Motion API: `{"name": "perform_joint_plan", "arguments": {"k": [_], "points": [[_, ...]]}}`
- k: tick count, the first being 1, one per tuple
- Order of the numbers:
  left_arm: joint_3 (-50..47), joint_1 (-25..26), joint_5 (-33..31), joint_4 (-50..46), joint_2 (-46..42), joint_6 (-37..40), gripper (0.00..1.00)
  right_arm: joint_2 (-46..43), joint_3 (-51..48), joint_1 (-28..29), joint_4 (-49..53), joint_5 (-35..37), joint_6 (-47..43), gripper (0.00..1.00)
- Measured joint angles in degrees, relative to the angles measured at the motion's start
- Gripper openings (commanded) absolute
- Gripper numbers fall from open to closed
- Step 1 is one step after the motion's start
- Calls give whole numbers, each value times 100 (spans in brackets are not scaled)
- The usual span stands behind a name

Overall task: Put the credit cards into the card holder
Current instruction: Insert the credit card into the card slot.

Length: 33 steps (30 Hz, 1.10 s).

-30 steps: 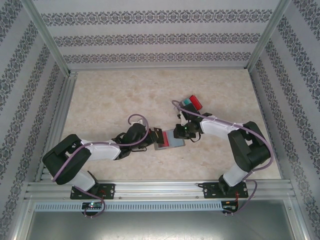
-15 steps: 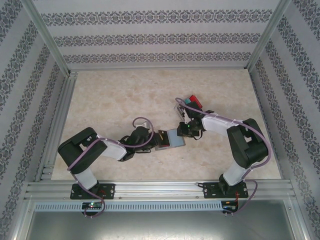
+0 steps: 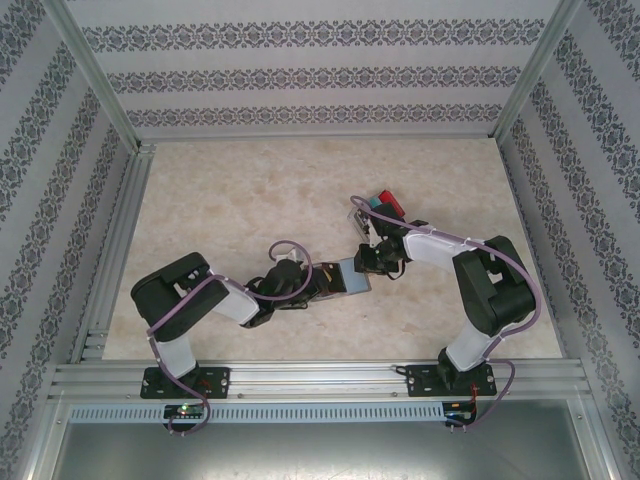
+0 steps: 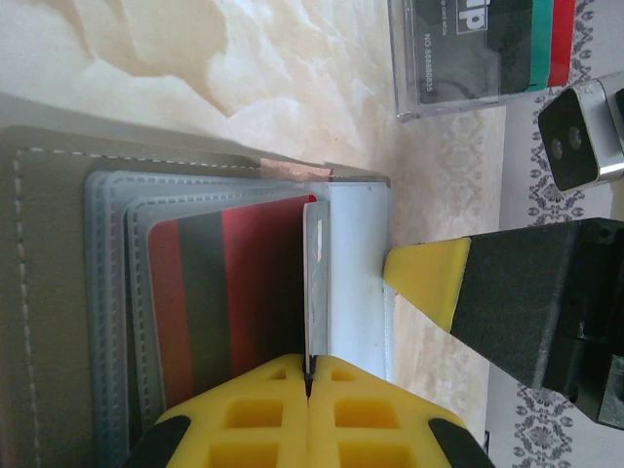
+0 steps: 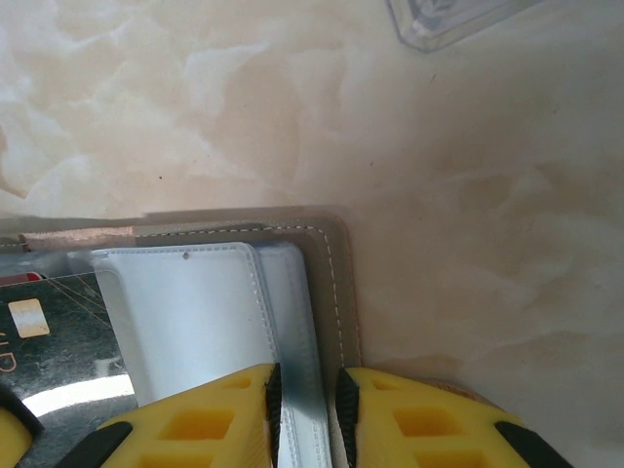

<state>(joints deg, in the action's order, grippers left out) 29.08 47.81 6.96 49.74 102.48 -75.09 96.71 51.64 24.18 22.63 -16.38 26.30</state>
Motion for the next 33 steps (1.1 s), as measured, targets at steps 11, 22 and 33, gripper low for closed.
{"name": "perform_joint_plan", "arguments": {"k": [11, 22, 33], "points": [[575, 136, -98, -286, 317, -33, 7, -22, -59, -9, -66, -39, -20, 26], [1539, 162, 94, -1974, 232, 201, 36, -120, -140, -44, -168, -17, -15, 28], [1609, 173, -20, -2929, -22, 411, 18, -129, -146, -44, -181, -35, -15, 28]]}}
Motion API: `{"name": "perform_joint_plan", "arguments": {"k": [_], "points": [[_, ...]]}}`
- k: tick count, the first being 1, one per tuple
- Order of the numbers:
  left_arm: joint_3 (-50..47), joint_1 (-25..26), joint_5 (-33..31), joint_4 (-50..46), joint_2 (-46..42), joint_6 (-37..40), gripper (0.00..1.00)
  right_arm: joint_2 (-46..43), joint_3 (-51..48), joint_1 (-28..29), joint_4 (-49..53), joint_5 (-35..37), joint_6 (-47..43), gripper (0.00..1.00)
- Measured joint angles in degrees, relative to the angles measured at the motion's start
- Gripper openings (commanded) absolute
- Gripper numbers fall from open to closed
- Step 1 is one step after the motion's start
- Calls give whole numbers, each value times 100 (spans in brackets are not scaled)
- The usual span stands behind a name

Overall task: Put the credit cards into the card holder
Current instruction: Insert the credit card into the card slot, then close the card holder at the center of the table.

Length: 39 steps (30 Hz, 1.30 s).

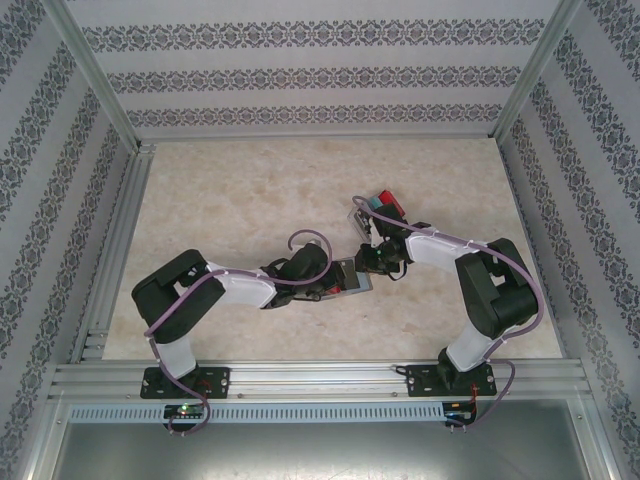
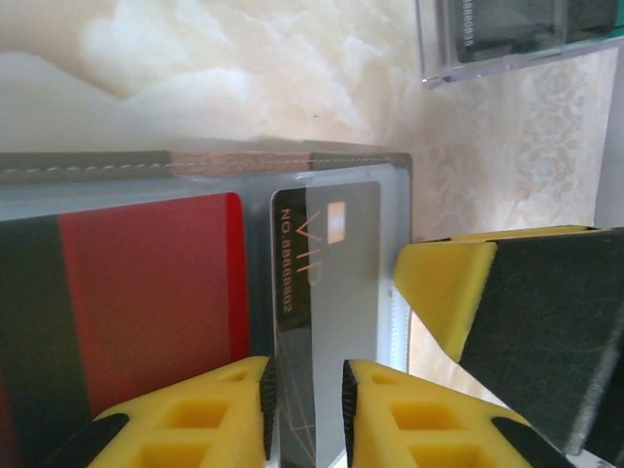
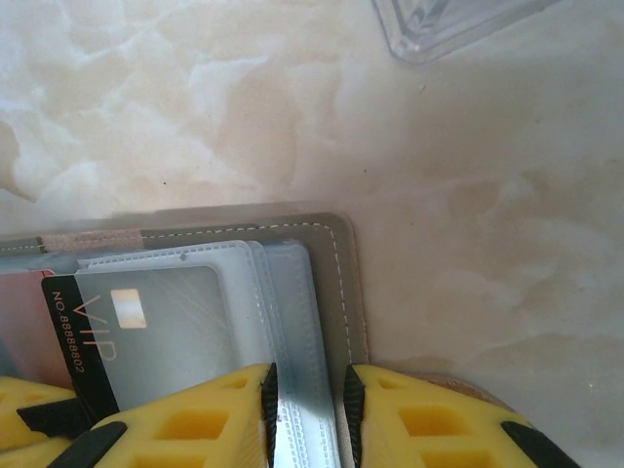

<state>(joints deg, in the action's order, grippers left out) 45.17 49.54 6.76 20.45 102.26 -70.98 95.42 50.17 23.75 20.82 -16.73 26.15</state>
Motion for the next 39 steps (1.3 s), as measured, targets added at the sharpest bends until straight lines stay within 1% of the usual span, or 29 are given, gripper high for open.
{"name": "perform_joint_plan", "arguments": {"k": [2, 5, 11, 15, 17, 18, 21, 23, 26, 33, 39], "points": [[61, 0, 9, -160, 2, 55, 17, 0, 0, 0, 0, -2, 0, 27], [317, 0, 66, -470, 103, 201, 17, 0, 0, 0, 0, -4, 0, 27], [656, -7, 269, -660, 345, 323, 18, 0, -7, 0, -7, -2, 4, 27], [643, -4, 264, -671, 302, 339, 25, -9, -7, 0, -4, -2, 26, 28], [509, -4, 232, -656, 157, 376, 32, -39, -7, 2, 7, -4, 39, 29], [415, -4, 190, -682, 31, 420, 38, -59, -7, 2, 28, -2, 44, 29], [181, -2, 4, -911, -428, 516, 47, -111, 11, 2, 229, 76, 42, 30], [136, -4, -162, -1150, -732, 568, 49, -131, 39, 2, 341, 111, 39, 32], [120, -15, -413, -1429, -1038, 577, 57, -136, 72, 2, 431, 131, 39, 31], [-372, -286, -555, -1558, -1130, 496, 58, 44, 146, 2, 452, 111, 39, 30], [-356, -350, -570, -1668, -988, 501, 57, 76, 160, 13, 433, 107, 39, 30]]}}
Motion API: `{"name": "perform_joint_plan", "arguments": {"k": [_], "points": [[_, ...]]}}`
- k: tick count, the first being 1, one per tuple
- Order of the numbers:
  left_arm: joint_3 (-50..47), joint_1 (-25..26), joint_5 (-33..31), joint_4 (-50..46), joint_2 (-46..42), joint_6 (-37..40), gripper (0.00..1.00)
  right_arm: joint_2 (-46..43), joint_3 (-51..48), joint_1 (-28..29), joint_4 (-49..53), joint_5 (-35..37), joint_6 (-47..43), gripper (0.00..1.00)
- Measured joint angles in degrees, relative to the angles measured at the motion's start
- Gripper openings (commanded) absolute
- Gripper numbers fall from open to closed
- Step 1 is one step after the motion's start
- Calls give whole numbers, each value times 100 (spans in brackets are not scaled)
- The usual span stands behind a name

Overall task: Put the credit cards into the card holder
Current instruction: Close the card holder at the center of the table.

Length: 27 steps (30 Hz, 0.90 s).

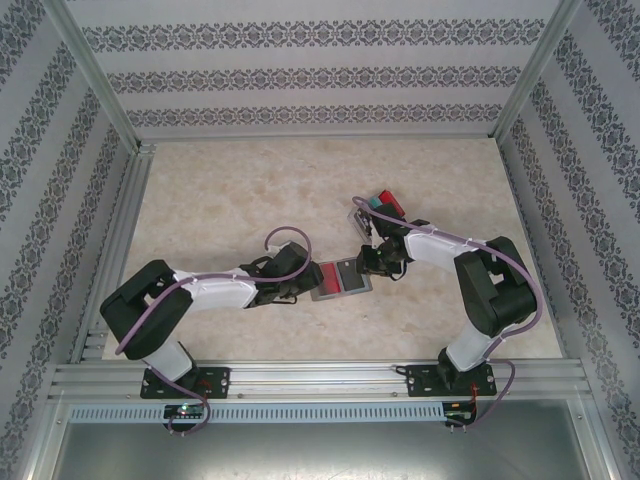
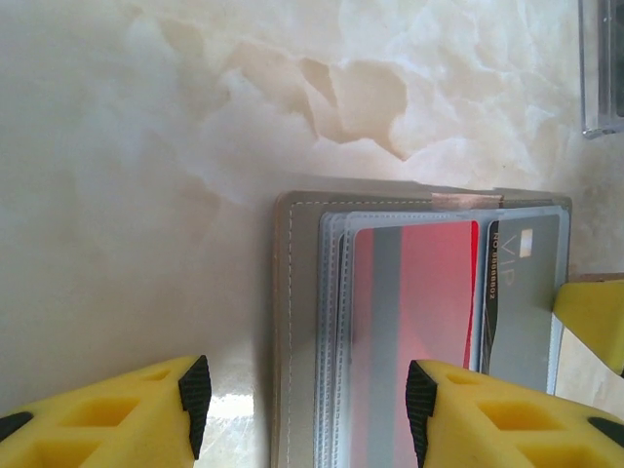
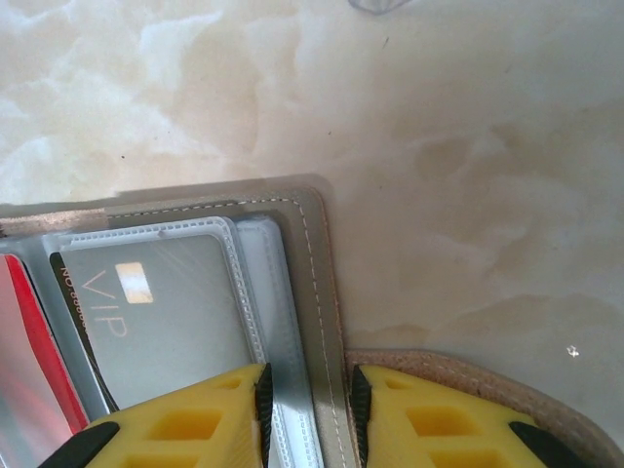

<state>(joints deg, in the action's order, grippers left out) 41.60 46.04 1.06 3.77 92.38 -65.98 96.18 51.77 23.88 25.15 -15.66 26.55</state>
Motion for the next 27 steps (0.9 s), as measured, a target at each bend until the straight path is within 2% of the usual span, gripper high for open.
{"name": "perform_joint_plan", "arguments": {"k": [22, 27], "points": [[236, -52, 186, 227, 376, 7, 39, 15, 4, 37, -11, 28, 7, 29], [138, -81, 186, 308, 315, -11, 26, 15, 2, 37, -17, 26, 24, 29]]}}
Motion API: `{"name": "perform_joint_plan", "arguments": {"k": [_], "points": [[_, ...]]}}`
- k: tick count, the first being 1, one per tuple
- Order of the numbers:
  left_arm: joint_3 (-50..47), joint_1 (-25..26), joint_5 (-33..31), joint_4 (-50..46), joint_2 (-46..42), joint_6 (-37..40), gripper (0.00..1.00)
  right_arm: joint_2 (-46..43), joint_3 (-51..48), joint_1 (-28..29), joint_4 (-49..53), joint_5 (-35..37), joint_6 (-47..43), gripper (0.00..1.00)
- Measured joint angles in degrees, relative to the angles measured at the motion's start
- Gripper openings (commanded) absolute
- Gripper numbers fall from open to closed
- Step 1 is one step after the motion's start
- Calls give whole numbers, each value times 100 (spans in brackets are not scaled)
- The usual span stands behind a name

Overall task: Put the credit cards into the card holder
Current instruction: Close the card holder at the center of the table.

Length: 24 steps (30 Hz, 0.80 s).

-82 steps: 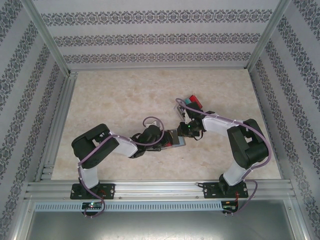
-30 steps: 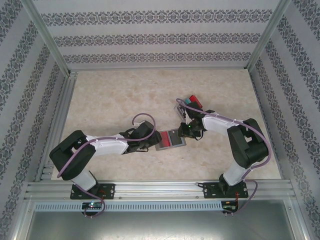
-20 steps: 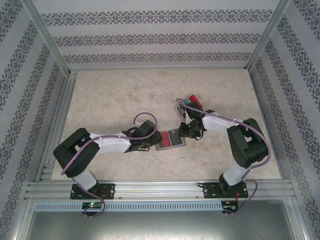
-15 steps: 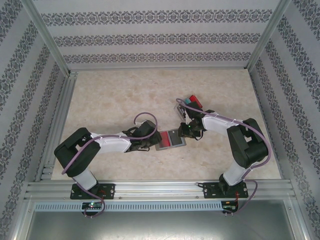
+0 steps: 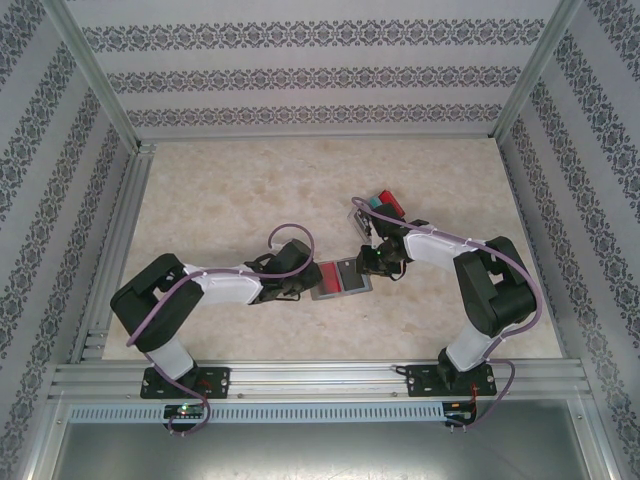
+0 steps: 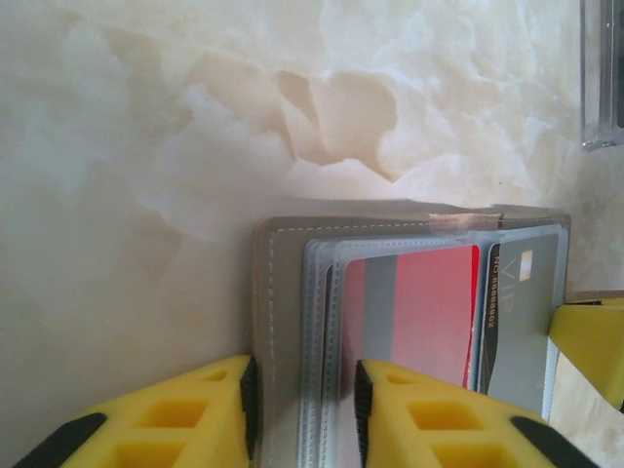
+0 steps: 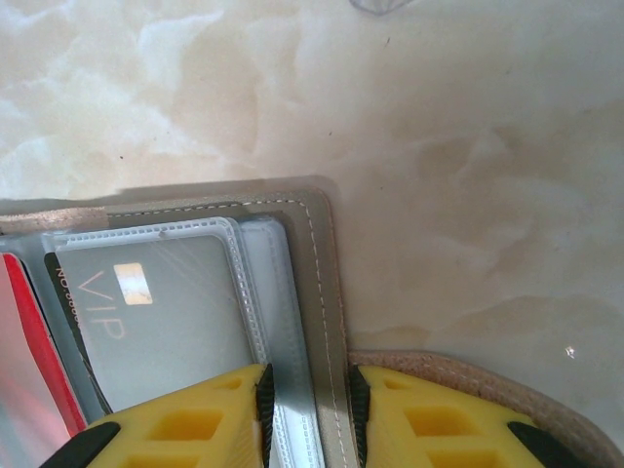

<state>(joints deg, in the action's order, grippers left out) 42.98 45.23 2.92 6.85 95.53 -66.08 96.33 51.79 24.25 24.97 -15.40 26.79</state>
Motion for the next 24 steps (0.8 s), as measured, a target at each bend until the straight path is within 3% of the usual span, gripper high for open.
{"name": "perform_joint_plan", "arguments": {"k": [3, 9, 17, 24], "points": [[-11, -11, 4, 2, -177, 2, 21, -7, -15, 0, -22, -2, 22, 29], [330, -9, 348, 179, -426, 236, 26, -46, -98, 37, -216, -140, 133, 29], [1082, 4, 1222, 804, 568, 315, 31, -175, -262, 129, -439, -409, 306, 30], [1215, 2, 1451, 949, 846, 310, 33, -1167, -437, -448, -136, -367, 319, 33]]}}
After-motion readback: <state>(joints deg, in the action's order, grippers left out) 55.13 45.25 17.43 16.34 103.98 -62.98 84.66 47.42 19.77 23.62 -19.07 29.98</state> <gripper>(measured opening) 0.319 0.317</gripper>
